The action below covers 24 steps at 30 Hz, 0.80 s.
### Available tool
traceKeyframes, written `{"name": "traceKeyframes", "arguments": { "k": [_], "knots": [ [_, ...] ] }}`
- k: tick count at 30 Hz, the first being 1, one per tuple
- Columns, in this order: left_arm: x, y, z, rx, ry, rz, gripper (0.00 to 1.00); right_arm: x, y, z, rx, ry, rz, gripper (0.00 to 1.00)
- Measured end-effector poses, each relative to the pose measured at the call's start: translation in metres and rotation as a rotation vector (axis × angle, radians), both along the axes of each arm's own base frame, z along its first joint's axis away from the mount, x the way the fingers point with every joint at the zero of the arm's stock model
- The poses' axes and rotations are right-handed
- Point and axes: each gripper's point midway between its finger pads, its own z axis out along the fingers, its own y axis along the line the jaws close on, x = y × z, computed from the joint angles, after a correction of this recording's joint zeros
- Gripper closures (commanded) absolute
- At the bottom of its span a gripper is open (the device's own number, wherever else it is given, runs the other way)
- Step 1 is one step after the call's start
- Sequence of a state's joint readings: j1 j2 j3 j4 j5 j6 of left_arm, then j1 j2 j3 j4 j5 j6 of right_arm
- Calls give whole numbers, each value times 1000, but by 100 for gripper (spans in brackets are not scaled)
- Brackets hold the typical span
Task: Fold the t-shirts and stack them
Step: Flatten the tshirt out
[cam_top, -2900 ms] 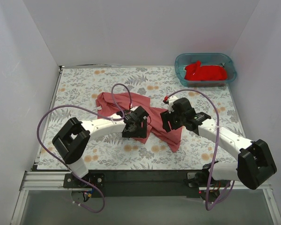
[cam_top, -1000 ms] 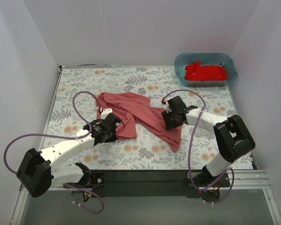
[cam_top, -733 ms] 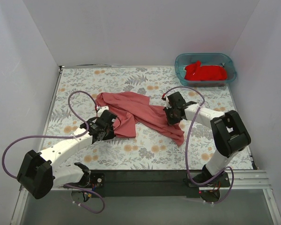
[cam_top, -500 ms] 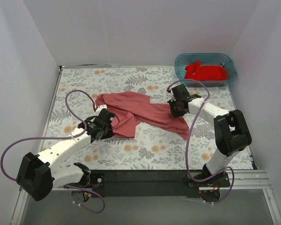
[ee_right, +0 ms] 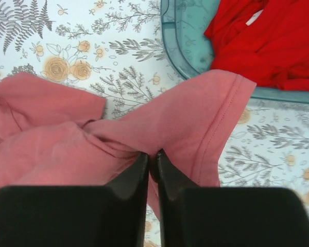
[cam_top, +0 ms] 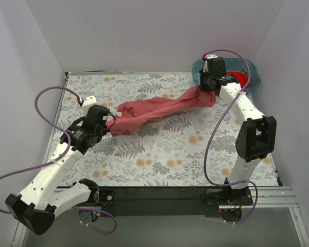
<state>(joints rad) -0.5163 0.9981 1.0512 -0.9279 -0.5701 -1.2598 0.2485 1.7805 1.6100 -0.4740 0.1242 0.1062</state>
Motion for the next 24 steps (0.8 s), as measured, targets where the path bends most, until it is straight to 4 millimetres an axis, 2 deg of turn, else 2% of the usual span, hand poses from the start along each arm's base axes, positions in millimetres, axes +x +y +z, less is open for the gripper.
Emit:
{"name": "traceKeyframes", "arguments": {
  "k": [1,4,5,8,11,14,17,20,24],
  "knots": [
    [-2,3,5,2,-13,5,100,4,2,-4,2,9,1,64],
    [-7,7,18,-7,-52,-3,100,13,9,-13,10,31,24,46],
    [-8,6,18,-17,-53,-12,100,14,12,-26,13,59,31,44],
    [-8,-8,14,-66,-29,-66,100,3,18,-43,25,117,59,43],
    [-9,-26,3,-124,1,-131,100,-23,24,-60,40,177,97,43],
    [-13,-36,-10,-156,41,-174,100,-67,36,-83,46,253,152,44],
    [-14,-39,-15,-163,60,-186,100,-109,39,-107,38,321,180,45],
    [-14,-40,-14,-167,55,-187,100,-136,29,-131,31,381,163,45],
    [-14,-40,-14,-167,55,-187,100,-139,4,-149,48,403,86,45]
  ]
}}
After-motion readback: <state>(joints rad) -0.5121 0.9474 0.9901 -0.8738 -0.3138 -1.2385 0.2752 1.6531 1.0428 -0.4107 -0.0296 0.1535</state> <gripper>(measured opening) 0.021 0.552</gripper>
